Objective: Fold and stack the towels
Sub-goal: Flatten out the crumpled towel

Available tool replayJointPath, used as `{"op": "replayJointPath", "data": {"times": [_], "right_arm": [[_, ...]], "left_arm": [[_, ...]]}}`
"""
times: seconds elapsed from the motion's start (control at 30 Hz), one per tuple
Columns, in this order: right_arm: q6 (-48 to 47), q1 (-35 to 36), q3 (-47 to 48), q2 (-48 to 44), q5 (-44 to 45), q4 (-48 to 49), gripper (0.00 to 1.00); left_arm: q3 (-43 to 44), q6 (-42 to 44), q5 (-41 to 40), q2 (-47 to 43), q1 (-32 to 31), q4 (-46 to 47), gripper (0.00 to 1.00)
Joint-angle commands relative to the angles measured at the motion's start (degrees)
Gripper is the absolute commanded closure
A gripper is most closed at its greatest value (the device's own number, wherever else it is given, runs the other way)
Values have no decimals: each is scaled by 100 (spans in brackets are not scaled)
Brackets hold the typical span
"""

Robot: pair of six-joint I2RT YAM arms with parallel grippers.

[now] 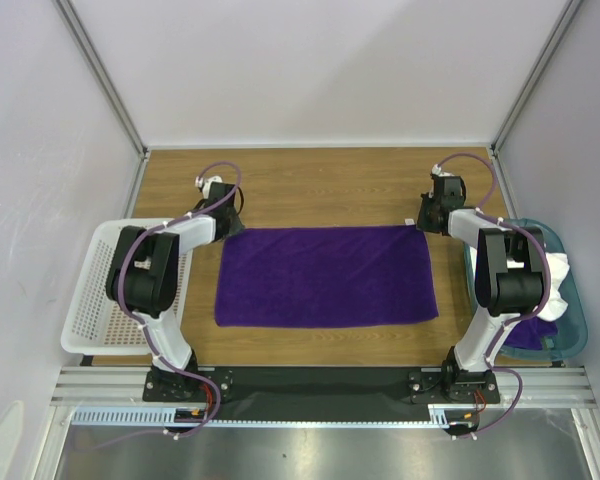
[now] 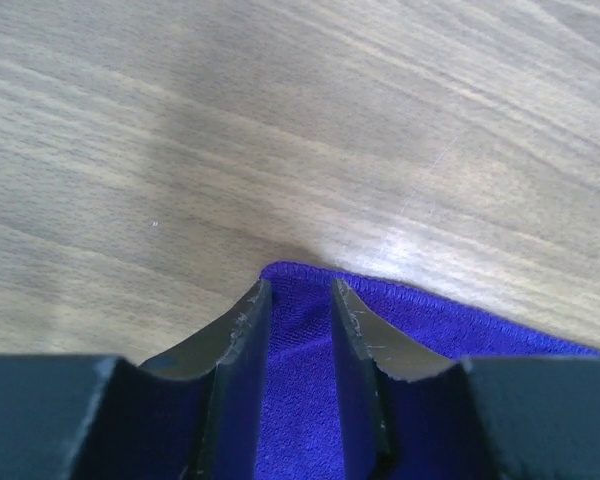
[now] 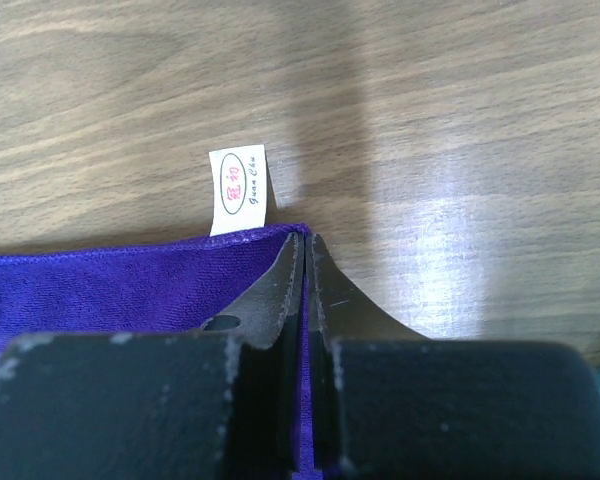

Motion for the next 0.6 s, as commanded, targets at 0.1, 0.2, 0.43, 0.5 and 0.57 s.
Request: {"op": "replayJointPath", "data": {"times": [0.1, 0.2, 0.43, 0.5, 0.57], "right_arm": [[49, -31, 253, 3, 151, 18, 100], [32, -31, 253, -6, 178, 9, 100], [14, -40, 262, -14, 204, -9, 100], [23, -40, 262, -6, 222, -9, 100], [14, -40, 271, -32, 213, -17, 100]], "left_arm": [[556, 71, 78, 295, 50, -211, 68], [573, 80, 149, 340, 50, -246, 70], [802, 115, 44, 498, 50, -466, 83], [846, 132, 17, 507, 50, -510, 84], [959, 167, -114, 533, 58, -606, 84]]}}
